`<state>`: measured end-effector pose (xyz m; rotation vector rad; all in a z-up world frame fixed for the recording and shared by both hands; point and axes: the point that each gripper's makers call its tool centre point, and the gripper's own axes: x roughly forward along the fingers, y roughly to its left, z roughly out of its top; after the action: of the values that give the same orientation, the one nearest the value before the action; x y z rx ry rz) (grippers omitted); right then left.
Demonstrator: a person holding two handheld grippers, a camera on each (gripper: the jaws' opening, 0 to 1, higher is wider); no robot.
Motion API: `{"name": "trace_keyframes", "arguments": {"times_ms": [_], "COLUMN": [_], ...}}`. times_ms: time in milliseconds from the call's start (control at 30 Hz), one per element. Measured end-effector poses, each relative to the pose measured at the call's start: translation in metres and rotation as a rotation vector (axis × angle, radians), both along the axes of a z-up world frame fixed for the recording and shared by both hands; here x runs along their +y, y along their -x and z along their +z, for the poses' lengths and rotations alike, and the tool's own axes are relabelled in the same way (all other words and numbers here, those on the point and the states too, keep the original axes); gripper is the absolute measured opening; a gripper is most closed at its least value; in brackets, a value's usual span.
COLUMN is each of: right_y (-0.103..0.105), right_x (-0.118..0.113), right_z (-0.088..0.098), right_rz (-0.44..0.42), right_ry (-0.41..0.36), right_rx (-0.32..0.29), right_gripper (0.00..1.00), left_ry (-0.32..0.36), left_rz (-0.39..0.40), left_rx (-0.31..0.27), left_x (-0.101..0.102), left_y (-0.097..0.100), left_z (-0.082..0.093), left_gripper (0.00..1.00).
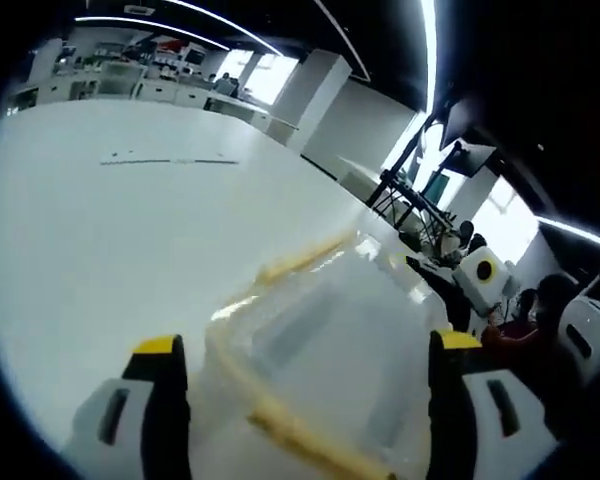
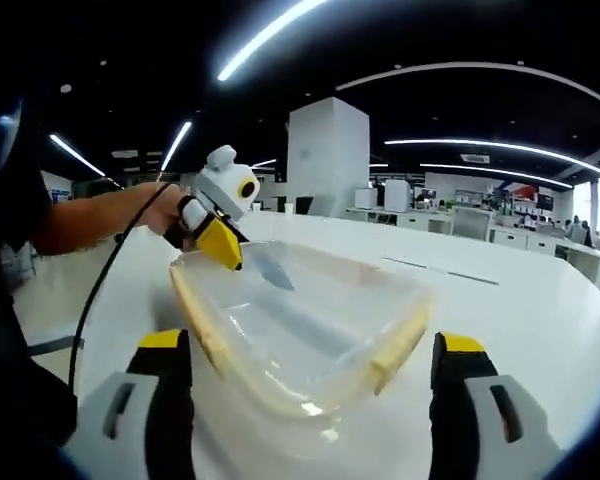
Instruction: Snap each plastic latch of the storage box into its locked position after aligning the lid with the box until every specified latch is closed and the lid sits flush.
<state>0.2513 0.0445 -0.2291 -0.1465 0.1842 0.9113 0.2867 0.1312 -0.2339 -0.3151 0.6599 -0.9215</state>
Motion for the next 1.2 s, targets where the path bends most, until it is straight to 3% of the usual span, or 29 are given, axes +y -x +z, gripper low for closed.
{"name": "trace_keyframes", "arguments": {"times_ms": [100,367,467,800,900,1200], "right_y": [-0.002,0.002,-0.002,-0.006,-0.005,-0.009], "right_x": [-0.006,-0.008,-0.019,-0.043,-0.046,-0.054], "right_z": [0.007,0.026,0.034,0.047,0.047,0.046], "right_rz": [0.008,0.031,0.002,-0.078,-0.082,-0.120], "right_ry": [0.003,-0.004,0.001,-0.027,-0.030,-0.065], "right_rx": [-0.005,-0.042,-0.060,-0.107,-0.113,-0.105], "right_gripper": [1.00,1.00,1.00,1.00,1.00,1.00], "left_ry": [0.034,0.024,0.031,0.064,0.031,0.119], "left_rz": [0.043,0.058,0.061,0.144,0.225,0.301], "left_rx": [-0.065,-0.194,-0.234,-0.295,-0.333,-0.379], "left_x": [0.007,0.019,0.022,0.047,0.062,0.078], "left_y": [0.000,0.016,0.020,0.017,0.012,0.018], "left_z": [0.011,0.033,0.042,0.049,0.049,0.066], "left_gripper": [1.00,1.00,1.00,1.00,1.00,1.00]}}
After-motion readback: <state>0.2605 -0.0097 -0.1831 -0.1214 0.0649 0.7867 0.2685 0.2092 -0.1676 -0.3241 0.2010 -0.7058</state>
